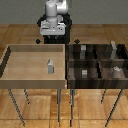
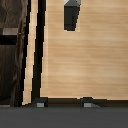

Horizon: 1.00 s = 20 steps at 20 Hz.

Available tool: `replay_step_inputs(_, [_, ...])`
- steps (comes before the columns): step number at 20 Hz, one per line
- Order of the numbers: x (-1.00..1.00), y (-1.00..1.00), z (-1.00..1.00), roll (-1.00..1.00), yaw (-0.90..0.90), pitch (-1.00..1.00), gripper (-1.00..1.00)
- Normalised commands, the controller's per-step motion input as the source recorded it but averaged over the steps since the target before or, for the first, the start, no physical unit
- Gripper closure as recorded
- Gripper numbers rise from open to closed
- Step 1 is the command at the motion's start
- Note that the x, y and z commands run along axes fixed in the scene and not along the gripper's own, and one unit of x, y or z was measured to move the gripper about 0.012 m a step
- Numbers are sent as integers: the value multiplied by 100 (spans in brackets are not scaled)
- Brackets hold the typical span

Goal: Place the milk carton into the appropriate compartment.

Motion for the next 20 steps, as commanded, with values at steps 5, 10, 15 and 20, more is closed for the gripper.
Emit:
replay_step_inputs(5, [0, 0, 0, 0, 0, 0, -100])
replay_step_inputs(10, [0, -20, 0, 0, 0, 0, -100])
replay_step_inputs(15, [0, 0, 0, 0, 0, 0, -100])
replay_step_inputs(20, [60, 0, 0, 0, 0, 0, -100])
